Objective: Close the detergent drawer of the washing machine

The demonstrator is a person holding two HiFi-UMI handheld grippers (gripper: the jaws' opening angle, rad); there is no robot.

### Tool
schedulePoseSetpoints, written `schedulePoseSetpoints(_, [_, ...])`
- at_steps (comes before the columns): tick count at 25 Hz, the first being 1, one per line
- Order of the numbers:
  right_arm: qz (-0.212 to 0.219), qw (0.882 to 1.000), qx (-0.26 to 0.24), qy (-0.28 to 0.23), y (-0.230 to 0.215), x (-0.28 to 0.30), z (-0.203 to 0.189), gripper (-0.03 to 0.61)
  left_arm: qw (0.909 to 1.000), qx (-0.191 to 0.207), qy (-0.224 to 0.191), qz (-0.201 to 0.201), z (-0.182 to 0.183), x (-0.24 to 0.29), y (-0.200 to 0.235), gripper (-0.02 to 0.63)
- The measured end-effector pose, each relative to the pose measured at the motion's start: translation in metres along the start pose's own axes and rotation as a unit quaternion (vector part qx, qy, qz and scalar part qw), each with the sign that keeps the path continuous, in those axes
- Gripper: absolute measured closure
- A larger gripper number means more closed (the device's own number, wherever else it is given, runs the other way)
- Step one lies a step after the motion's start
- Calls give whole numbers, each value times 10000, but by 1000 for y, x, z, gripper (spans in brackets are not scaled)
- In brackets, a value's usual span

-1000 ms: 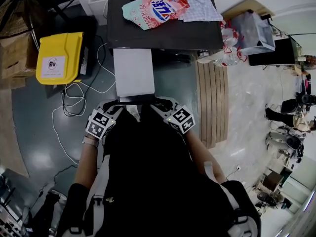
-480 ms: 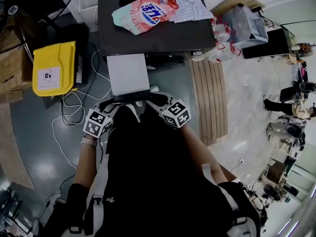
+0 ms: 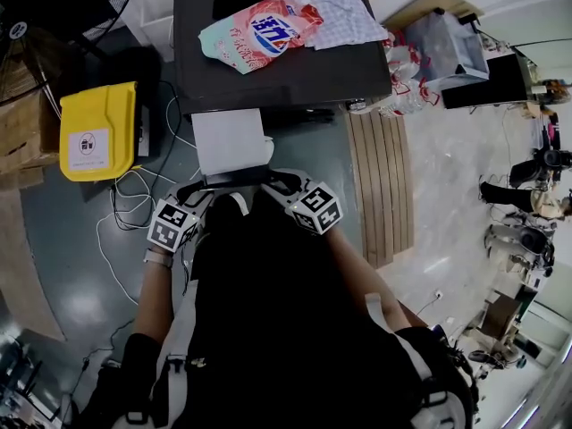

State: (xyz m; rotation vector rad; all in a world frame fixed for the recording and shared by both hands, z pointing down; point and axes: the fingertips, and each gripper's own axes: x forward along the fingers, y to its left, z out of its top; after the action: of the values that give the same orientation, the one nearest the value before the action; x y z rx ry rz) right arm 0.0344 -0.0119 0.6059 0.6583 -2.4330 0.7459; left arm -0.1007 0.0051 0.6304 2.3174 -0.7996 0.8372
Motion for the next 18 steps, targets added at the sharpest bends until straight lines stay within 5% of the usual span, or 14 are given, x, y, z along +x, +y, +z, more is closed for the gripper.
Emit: schedulePoseSetpoints(18, [123,9998,-118,-66,-24,14,29,442,9997,-107,8,198,25,6,29,474])
